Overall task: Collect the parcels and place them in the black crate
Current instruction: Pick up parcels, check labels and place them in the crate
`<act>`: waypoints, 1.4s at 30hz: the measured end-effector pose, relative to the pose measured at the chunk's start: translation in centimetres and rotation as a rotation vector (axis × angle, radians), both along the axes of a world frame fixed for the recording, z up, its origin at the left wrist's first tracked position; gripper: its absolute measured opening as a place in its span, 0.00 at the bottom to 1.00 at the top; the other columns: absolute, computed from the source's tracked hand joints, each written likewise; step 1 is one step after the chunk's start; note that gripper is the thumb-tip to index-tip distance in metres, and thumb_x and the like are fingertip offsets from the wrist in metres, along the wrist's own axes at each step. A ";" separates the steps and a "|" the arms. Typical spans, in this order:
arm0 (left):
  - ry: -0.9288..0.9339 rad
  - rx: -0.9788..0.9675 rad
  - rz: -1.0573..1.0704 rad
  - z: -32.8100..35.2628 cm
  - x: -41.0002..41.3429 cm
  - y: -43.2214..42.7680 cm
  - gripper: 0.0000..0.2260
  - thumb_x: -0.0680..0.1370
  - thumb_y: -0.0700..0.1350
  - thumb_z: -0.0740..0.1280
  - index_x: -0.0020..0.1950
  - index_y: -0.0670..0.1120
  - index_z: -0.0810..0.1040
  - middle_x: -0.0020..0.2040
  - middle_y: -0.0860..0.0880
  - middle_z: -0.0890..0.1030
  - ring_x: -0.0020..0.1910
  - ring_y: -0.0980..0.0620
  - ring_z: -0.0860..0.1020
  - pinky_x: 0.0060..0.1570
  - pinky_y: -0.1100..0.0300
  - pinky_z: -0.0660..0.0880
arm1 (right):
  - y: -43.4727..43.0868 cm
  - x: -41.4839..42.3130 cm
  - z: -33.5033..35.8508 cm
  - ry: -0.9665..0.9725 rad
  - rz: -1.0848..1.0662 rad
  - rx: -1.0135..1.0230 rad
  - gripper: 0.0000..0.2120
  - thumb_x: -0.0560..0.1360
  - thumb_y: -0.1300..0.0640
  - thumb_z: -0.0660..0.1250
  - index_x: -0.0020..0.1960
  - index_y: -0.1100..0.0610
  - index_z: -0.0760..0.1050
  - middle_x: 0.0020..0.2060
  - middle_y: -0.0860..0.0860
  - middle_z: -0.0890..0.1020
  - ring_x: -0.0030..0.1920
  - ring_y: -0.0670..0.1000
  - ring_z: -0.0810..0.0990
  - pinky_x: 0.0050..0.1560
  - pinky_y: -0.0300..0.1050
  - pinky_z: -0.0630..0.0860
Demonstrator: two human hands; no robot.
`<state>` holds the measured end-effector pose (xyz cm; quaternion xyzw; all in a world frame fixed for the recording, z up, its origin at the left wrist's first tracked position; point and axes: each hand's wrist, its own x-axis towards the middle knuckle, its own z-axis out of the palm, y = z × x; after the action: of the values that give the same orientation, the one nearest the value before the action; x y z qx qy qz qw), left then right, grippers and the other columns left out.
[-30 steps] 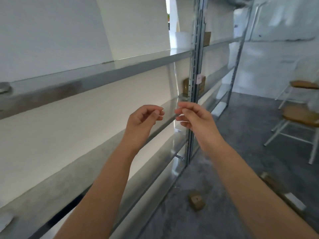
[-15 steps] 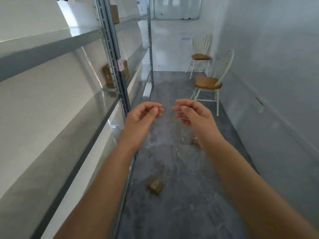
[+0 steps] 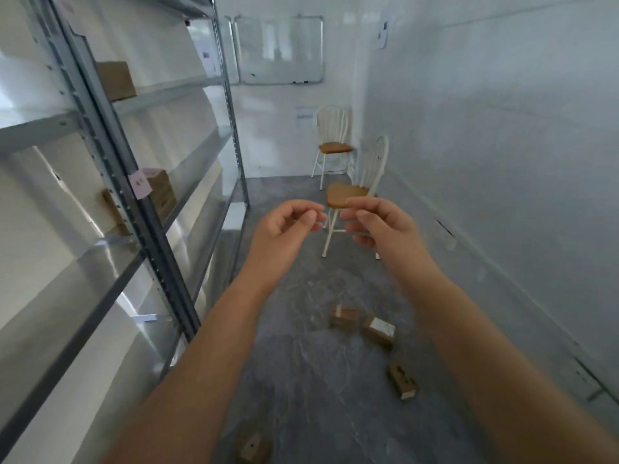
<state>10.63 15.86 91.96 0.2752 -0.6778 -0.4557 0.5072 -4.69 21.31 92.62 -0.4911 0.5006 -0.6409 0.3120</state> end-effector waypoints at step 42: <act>-0.199 1.092 0.683 -76.7 16.6 -23.4 0.07 0.81 0.42 0.61 0.57 0.46 0.75 0.55 0.46 0.78 0.45 0.54 0.77 0.44 0.59 0.72 | -34.7 11.6 -77.0 0.140 0.587 0.805 0.09 0.78 0.68 0.59 0.56 0.62 0.73 0.42 0.52 0.78 0.40 0.40 0.77 0.44 0.31 0.71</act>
<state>27.20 -7.54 15.29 0.7341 -0.2671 -0.5200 0.3455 6.94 -13.36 15.59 -0.4938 0.5686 -0.2478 0.6095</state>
